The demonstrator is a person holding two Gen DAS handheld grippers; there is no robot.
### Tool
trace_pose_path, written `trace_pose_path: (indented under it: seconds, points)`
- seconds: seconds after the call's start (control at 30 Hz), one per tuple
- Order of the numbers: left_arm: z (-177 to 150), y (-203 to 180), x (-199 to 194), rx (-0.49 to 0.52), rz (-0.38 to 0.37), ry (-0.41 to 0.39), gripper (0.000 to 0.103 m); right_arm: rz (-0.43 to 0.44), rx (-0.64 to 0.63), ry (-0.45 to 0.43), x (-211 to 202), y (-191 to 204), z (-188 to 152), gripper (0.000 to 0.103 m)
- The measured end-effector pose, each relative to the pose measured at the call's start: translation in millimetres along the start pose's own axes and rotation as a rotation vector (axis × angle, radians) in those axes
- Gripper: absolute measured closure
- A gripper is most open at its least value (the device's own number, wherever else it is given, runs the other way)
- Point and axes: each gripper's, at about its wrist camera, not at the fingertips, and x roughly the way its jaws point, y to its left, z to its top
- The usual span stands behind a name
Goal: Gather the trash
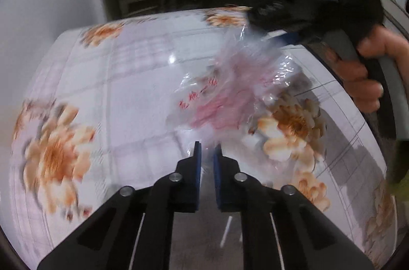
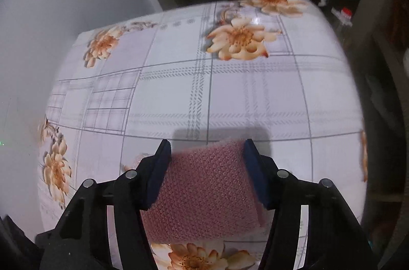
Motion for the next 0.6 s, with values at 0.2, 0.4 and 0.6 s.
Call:
trace_pose_path:
  seconds: [0.2, 0.4, 0.6]
  points:
    - [-37.6, 4.4, -26.3, -0.108, -0.046, 0.026, 0.098, -0.015, -0.006, -0.005, -29.1, -1.2, -61.0, 0.051]
    - [-98.4, -9.6, -71.3, -0.148, -0.131, 0.066, 0.098, 0.018, -0.073, -0.003, -69.5, 5.4, -157.7, 0.051]
    - [-159.3, -32.2, -113.1, -0.145, -0.193, 0.101, 0.098, 0.085, -0.218, 0.015, -111.6, 20.5, -257.0, 0.042]
